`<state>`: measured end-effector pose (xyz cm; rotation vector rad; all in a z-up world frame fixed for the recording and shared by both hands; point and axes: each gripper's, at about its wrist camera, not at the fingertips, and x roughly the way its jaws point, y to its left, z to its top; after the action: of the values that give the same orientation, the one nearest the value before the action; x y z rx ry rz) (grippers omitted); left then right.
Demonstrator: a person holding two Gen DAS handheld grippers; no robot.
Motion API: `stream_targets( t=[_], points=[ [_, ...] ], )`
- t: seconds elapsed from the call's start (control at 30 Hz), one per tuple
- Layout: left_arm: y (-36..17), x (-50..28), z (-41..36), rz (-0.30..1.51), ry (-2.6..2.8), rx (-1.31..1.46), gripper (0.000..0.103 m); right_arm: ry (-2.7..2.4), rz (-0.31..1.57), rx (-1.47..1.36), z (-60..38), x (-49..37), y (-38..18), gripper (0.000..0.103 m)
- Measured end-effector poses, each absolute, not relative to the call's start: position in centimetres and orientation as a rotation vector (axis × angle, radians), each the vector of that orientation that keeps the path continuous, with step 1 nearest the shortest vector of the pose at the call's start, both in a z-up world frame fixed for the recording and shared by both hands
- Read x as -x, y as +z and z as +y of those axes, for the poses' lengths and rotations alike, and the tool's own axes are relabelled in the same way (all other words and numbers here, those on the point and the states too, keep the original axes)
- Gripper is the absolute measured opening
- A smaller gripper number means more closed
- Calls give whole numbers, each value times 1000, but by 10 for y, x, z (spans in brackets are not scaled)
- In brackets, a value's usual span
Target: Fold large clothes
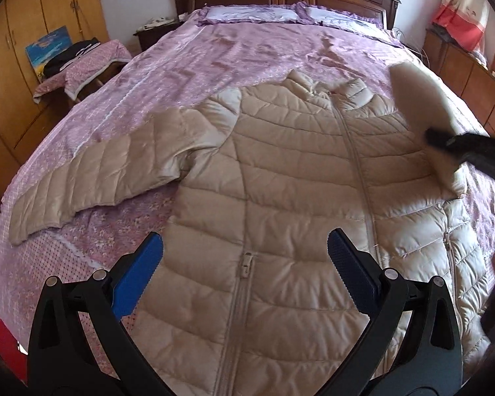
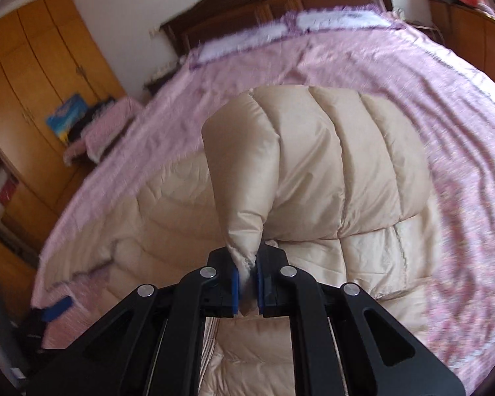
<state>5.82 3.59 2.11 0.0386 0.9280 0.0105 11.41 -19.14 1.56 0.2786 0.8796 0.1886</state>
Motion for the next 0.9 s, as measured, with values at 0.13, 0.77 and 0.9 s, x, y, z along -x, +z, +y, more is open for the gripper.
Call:
stream_targets(
  t=[0.13,0.77,0.9],
  points=[
    [16,-58,42,939,22,-34,99,155,954,-250,-176,-122,-19,10],
    [11,-63,45,948,32,-40,99,188,949,-216,-171,-96,-11,98],
    [21,-66,34,941,-10,-65,99,142,955,-215,-189,-80,3,98]
  ],
)
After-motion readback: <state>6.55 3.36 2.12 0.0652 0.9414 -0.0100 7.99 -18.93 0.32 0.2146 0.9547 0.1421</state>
